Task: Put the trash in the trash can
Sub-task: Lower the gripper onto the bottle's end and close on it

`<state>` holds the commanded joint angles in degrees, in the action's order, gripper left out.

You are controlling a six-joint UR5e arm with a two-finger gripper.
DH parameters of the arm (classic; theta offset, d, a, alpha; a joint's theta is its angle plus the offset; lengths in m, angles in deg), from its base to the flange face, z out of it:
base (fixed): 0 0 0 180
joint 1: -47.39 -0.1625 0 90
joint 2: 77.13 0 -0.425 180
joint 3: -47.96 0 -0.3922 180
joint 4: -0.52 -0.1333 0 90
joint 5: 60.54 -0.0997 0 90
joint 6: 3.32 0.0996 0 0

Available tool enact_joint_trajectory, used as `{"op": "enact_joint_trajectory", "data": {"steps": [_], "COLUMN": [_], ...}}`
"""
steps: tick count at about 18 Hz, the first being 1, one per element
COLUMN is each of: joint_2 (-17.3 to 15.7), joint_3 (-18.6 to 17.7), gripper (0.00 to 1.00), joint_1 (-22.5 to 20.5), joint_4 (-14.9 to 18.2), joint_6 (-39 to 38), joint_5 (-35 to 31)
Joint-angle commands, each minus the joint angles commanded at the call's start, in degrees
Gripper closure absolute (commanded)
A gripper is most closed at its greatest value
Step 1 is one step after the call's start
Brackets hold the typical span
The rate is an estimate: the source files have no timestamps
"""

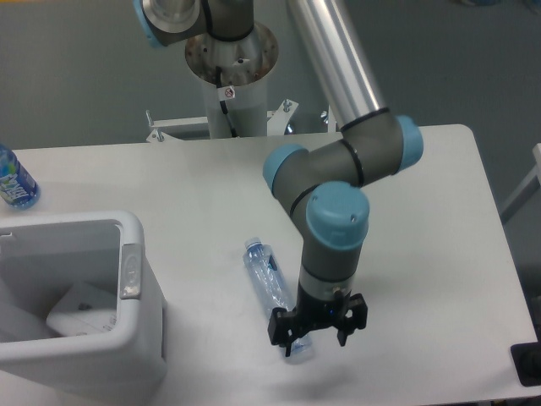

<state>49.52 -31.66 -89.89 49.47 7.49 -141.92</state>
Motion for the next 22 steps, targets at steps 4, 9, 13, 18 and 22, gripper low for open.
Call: {"op": "enact_joint_trajectory", "data": {"steps": [4,9,13,18,22], "joint_2": [1.0,1.6,2.0,3.1,3.3], "joint_3": [-0.9,-2.3,-2.4,-3.2,-4.4], "gripper": [0.0,0.0,0.0,0.0,0.0], "joint_1": [0.7,0.8,1.1,1.8,2.0], "joint_4": [0.2,0.1,0.2,0.1,-0.3], "joint_6": [0.2,-1.0,-1.2,-1.2,-1.1], "joint_5": [-1.0,-1.1,-2.5,-3.8,-4.1]}}
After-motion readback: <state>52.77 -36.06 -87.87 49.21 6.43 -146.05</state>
